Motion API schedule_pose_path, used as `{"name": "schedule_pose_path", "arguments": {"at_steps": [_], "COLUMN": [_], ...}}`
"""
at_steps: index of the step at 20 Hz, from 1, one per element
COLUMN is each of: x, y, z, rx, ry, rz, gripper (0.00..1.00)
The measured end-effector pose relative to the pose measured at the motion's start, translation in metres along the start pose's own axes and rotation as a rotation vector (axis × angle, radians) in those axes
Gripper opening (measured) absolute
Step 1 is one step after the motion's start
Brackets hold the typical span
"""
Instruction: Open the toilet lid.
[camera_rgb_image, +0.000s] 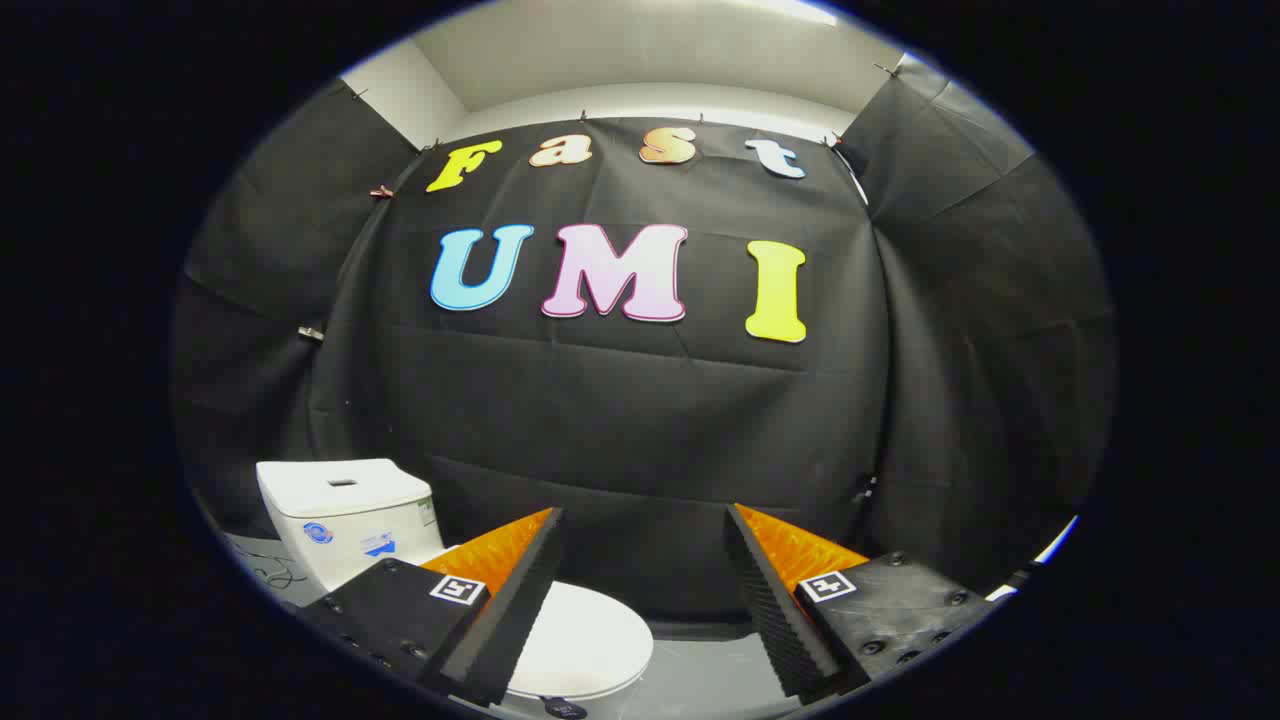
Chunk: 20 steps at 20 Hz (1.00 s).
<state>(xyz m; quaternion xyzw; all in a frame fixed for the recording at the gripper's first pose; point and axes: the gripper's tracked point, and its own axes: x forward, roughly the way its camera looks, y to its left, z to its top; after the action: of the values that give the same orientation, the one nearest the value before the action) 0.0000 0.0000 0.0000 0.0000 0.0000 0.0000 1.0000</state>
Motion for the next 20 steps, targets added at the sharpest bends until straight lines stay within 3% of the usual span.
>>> {"name": "schedule_pose_path", "arguments": {"at_steps": [20], "x": [0.0022], "y": [0.0067], "z": [-0.0045], "rx": [-0.028], "ry": [0.01], "rz": [0.012], "gripper": [0.98]}}
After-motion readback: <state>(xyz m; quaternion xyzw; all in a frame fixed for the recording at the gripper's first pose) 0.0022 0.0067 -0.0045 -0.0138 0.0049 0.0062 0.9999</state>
